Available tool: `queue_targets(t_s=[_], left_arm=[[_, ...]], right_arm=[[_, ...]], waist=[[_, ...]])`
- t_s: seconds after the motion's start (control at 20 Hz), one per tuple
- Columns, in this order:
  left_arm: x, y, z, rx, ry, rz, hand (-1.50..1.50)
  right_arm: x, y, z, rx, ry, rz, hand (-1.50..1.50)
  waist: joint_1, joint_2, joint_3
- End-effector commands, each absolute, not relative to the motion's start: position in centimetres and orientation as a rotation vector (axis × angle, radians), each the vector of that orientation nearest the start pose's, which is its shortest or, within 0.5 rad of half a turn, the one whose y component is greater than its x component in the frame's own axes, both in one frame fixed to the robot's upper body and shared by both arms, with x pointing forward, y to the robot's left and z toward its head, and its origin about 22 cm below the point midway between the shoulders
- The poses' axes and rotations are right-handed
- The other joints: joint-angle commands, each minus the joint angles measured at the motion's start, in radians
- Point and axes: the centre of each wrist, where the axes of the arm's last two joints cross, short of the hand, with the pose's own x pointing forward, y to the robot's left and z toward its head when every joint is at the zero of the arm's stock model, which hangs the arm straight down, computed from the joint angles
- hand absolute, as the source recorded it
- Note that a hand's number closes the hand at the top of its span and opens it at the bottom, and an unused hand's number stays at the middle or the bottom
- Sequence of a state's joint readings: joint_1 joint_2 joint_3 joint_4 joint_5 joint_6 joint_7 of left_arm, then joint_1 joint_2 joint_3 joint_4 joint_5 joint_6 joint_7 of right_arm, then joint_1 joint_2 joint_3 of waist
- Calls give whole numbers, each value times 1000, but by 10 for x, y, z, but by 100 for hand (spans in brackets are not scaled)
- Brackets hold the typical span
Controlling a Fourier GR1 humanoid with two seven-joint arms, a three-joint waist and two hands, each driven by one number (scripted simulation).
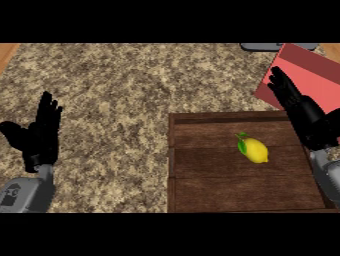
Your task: Pick the lemon from the tray and place it in the cardboard box
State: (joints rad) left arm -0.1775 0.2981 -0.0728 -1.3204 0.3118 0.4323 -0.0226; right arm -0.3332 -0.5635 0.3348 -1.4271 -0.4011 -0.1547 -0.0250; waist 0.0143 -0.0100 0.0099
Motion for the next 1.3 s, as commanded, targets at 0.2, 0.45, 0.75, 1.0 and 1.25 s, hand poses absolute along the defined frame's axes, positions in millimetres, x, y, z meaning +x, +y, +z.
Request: queue_targets(t_s=[0.2, 0.45, 0.75, 1.0, 1.25], left_arm=[[260, 294, -19, 377, -1428, 116, 0], [258, 300, -19, 319, -1377, 73, 0], [254, 278, -34, 320, -1389, 66, 0], [265, 273, -28, 318, -1376, 62, 0], [252, 268, -37, 309, -1376, 72, 0]], right_arm=[[295, -282, 109, 32, -1947, 627, 150], [271, -335, 61, -457, -1893, 690, 150], [266, -353, 76, -608, -1990, 867, -150], [249, -350, 130, -667, -1785, 1044, -150], [244, -333, 163, -668, -1622, 1106, -150]], waist=[[-21, 6, -9], [-31, 9, -8], [-20, 9, -10], [-33, 5, -12], [-21, 7, -12]])
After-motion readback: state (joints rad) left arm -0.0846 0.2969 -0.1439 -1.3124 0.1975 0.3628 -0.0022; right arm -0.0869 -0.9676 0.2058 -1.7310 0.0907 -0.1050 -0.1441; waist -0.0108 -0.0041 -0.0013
